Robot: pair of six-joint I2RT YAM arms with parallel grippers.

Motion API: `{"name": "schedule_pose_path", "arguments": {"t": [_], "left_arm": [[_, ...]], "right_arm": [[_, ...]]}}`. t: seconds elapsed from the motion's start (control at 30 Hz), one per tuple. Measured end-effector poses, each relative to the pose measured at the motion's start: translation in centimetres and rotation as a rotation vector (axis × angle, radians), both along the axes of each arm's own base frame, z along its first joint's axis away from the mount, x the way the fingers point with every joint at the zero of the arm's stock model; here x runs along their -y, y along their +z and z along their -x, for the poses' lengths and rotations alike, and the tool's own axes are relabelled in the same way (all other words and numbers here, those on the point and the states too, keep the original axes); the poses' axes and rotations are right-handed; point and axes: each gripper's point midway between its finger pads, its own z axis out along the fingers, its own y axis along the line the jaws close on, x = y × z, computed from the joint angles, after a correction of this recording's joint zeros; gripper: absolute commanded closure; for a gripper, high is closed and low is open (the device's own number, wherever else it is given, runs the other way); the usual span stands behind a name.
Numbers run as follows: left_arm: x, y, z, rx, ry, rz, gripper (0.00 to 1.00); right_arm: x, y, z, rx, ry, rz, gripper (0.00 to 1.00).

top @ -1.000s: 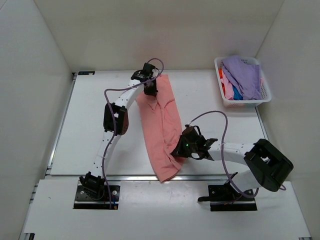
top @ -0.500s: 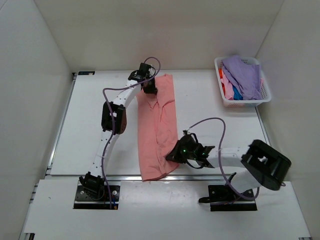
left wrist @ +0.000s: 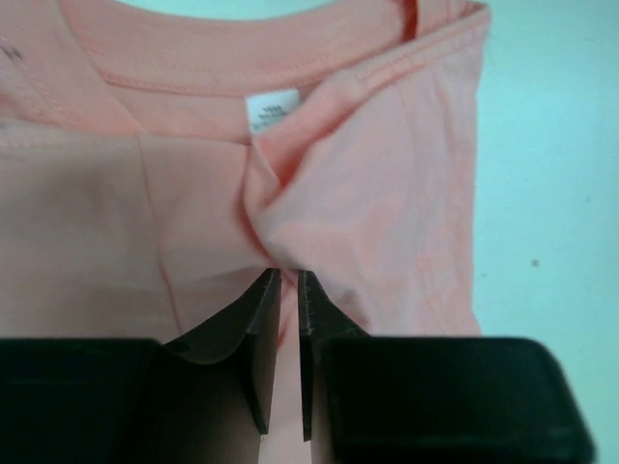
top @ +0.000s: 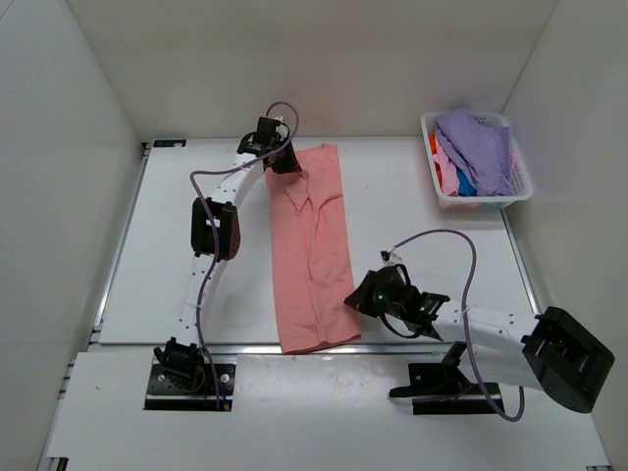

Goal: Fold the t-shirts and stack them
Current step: Rotate the tshirt 90 degrees, then grab the bottom of the folded rectangular tshirt with both arms

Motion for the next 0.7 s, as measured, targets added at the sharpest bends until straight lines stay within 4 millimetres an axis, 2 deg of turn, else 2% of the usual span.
{"name": "schedule_pose_path", "arguments": {"t": [0.03,0.1,0.2,0.3,0.37,0.4,0.47,0.53,0.6,0.7], "left_arm": [[0.2,0.2,0.2,-0.003,-0.012,0.006,0.69],[0.5,0.8,1.1,-0.021,-0.038,0.002,0.61],[0.6,2.7,4.7,-0.082,-0.079,-0.033,0.54],[0.0,5.5,12.1,-0.122,-0.120,-0.082,0.49],[-1.0,7.2,19.4,-0.145,-0.144,-0.100,0.47],[-1.3,8.0,22.6,-0.146,-0.161,-0.097,0.46],[-1.8,9.1,27.8,-0.138,-0.186,-0.089,0.45],[-2.7,9.2,31.4,-0.128,-0.190,-0.081,0.45],[-3.6,7.7,34.7,-0.149,-0.179,-0.078,0.45],[-5.0,3.4,40.0,-0.243,-0.159,-0.085,0.48]], "right_arm": [[-0.2,0.7,-0.4,0.037,0.025,0.011,0.91],[-0.4,2.5,-1.5,0.117,0.065,0.031,0.74],[0.1,5.2,-3.7,0.215,0.094,0.058,0.55],[2.6,6.5,-6.5,0.250,0.090,0.097,0.50],[4.7,6.1,-7.3,0.229,0.083,0.140,0.49],[5.4,5.7,-7.1,0.210,0.091,0.156,0.48],[5.9,4.6,-5.8,0.155,0.139,0.176,0.47],[5.8,3.9,-4.1,0.110,0.191,0.168,0.46],[5.5,3.2,-2.3,0.072,0.233,0.158,0.45],[4.8,1.9,0.3,0.017,0.292,0.138,0.44]]}}
